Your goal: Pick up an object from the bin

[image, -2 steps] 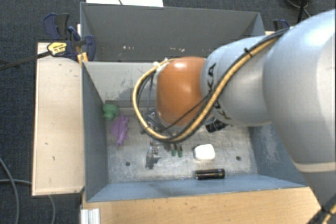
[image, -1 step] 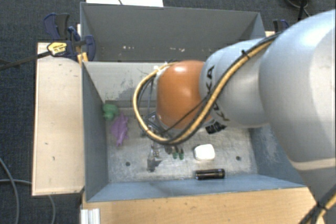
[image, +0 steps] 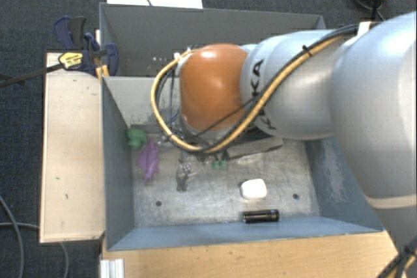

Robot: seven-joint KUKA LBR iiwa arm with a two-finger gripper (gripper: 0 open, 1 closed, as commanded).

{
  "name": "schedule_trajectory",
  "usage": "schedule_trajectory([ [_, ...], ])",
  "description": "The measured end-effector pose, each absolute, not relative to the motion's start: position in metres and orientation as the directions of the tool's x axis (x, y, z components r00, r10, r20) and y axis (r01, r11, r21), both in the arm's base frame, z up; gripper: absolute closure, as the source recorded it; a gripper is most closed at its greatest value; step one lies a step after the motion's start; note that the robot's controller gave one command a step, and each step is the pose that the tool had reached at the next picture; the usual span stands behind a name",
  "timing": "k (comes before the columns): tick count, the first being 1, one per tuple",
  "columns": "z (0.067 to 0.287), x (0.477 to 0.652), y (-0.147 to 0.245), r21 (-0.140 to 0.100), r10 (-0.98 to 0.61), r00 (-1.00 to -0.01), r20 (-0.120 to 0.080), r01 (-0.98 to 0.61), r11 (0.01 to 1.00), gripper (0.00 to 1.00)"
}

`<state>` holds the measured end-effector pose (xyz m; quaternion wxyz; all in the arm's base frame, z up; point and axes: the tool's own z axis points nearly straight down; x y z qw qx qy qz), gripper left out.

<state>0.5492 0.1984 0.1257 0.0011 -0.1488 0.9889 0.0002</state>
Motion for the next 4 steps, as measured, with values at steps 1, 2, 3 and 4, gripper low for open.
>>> schedule_trajectory([
  [1,0.134,0.567,0.197,0.001,-0.386,-0.922,-0.005,-0.386,0.922,0.00],
  [2,0.106,0.582,0.226,0.002,-0.211,-0.977,-0.007,-0.211,0.977,0.00],
  [3,0.078,0.585,0.230,0.001,-0.303,-0.953,0.000,-0.303,0.953,0.00],
  [4,0.077,0.593,0.251,0.005,-0.164,-0.986,-0.011,-0.164,0.986,1.00],
])
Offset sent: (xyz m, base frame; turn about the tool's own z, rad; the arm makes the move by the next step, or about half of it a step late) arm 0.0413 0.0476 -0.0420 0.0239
